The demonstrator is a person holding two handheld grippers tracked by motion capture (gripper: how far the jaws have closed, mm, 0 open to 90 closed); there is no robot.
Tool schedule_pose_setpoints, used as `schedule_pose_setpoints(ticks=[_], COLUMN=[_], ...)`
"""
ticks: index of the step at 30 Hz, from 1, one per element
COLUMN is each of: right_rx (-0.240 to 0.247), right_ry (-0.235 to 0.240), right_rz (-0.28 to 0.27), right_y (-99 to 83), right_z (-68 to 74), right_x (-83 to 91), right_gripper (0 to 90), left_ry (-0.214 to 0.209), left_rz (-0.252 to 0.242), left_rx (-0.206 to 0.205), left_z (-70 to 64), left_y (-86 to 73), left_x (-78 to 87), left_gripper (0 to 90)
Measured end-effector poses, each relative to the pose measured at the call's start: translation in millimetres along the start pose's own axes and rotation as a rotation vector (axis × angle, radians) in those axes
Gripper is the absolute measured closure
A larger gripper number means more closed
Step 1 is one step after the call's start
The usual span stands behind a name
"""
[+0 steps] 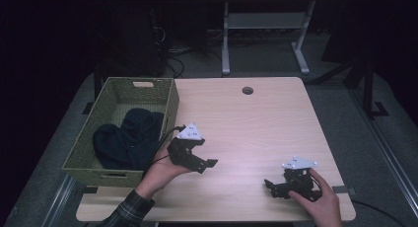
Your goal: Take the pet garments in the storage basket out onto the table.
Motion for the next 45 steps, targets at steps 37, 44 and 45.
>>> schedule_pose_setpoints(ticks=[37, 44, 45], right_rx=[0.004, 0.004, 0.004], right_ry=[-0.001, 0.0, 0.0], right_rz=[-0.005, -0.004, -0.004], right_y=[0.3, 0.2, 0.2], right_z=[-0.4, -0.3, -0.3], right_x=[-0.3, -0.2, -0.2], right_gripper=[0.0, 0.0, 0.0], left_ry=[0.064, 0.116, 0.116], left_rz=[-0.078, -0.095, -0.095], left_rx=[0.024, 0.055, 0.055], left_z=[26.4, 42.9, 42.9], left_y=[21.4, 16.1, 16.1], left_x=[48.0, 66.7, 66.7], left_gripper=[13.9, 14.2, 14.2])
Point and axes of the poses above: each handheld gripper's, and its own axes: x roughly backward along the jaws, y roughly out of its top, z roughly to its left, the point moved 10 cm from there along -x, roughly forward along the jaws, and after that the axes turned 9 degrees about -y, right-handed, at the moved point
